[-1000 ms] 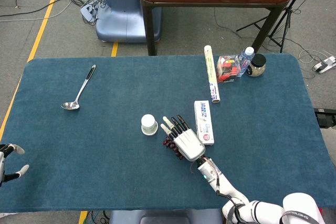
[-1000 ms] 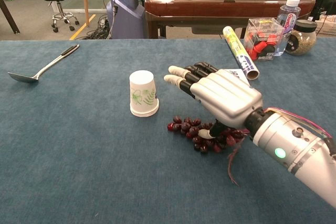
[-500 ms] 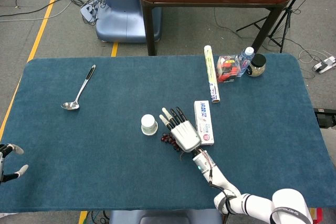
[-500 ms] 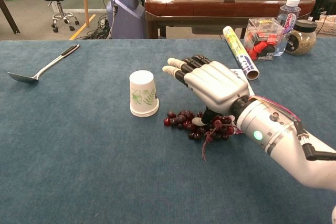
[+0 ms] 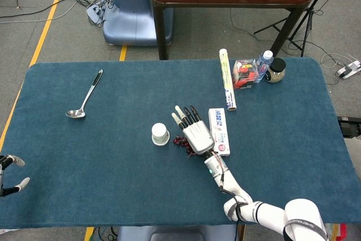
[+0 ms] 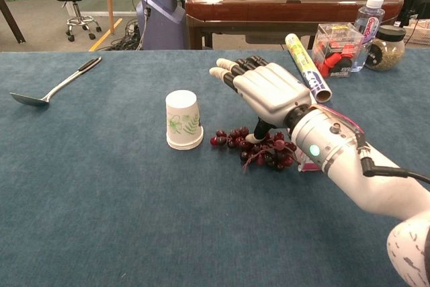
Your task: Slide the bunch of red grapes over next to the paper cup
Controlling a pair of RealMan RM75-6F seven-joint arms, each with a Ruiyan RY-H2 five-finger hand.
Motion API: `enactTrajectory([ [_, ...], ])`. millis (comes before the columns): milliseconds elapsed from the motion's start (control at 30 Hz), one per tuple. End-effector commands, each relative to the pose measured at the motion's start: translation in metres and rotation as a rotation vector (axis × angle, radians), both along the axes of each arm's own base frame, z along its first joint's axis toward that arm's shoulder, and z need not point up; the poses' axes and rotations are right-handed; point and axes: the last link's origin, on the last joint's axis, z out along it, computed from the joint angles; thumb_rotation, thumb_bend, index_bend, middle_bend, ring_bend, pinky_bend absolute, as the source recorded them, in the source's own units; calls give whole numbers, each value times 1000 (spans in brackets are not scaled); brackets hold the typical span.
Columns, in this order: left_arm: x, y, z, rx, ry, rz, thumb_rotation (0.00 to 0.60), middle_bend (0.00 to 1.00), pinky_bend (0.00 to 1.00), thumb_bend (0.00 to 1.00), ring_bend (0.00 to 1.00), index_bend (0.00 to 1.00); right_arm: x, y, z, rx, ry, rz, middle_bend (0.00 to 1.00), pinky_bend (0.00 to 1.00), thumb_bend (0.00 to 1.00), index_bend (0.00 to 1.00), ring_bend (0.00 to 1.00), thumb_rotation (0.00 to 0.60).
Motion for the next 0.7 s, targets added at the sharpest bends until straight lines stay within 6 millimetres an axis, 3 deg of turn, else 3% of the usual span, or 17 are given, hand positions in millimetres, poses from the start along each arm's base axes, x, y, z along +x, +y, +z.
enactTrajectory([
  [33,0,0,1,3,0,1,600,433,464,204,318,481,4,-6,-2,-3,0,-10,0,13,0,0,0,600],
  [700,-1,-2,5,13,-12,4,600,433,464,204,318,481,9,-40,4,-63,-42,-78,0,13,0,0,0,600],
])
